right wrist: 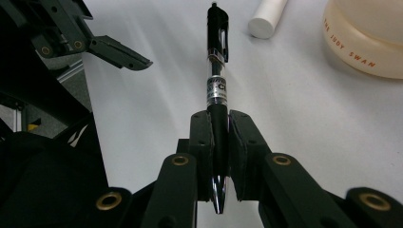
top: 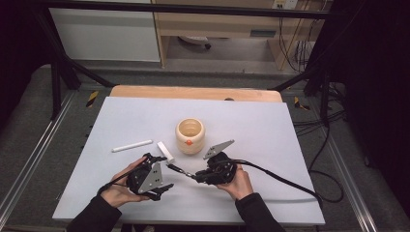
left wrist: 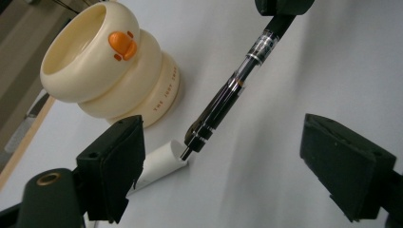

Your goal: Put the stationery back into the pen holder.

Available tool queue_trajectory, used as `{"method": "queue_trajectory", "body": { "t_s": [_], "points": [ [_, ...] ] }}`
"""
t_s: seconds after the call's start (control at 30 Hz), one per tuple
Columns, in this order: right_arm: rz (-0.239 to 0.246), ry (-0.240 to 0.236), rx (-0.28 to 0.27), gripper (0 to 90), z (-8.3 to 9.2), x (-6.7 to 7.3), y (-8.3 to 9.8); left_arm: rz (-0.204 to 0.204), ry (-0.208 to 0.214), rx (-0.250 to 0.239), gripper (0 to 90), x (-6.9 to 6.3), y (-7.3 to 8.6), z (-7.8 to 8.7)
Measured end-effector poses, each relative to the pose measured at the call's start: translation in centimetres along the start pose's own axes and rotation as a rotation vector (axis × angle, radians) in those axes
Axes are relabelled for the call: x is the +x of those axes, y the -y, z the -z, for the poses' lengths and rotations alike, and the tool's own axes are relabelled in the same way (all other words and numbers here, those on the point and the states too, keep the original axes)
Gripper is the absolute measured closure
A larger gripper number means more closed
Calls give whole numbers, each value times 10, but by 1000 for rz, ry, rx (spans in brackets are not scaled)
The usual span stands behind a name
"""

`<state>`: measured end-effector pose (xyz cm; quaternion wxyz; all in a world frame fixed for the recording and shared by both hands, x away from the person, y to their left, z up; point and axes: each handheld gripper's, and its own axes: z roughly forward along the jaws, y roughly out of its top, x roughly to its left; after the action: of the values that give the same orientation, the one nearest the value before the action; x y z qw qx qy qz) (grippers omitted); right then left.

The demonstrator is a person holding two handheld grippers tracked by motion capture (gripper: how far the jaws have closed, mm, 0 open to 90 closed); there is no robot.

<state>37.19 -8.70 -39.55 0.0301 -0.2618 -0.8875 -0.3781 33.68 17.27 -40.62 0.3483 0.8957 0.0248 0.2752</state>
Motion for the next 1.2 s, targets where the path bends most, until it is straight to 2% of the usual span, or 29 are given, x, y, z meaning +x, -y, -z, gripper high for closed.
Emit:
{"method": "queue_trajectory", "body": {
  "t_s": [0.37,0.47,0.53,0.7,0.73,1.0,1.2],
  "points": [
    [2,0,6,811,0,1,-6,-135,-29,-15,292,-3,-8,-7],
    [0,0,9,811,0,2,-8,-149,-31,-34,326,-6,-9,-10],
    [4,-1,14,811,0,2,-9,-201,-28,-4,353,-5,-11,-11],
    [3,0,15,812,1,3,-12,-260,-34,15,392,-9,-13,-17],
    [4,1,20,812,1,3,-13,-284,-40,27,400,-9,-14,-17],
    [-4,-1,20,811,0,4,-15,-379,-87,23,482,-14,-18,-24],
    [-10,2,19,811,0,4,-15,-446,-94,24,543,-17,-20,-31]
  ]
}}
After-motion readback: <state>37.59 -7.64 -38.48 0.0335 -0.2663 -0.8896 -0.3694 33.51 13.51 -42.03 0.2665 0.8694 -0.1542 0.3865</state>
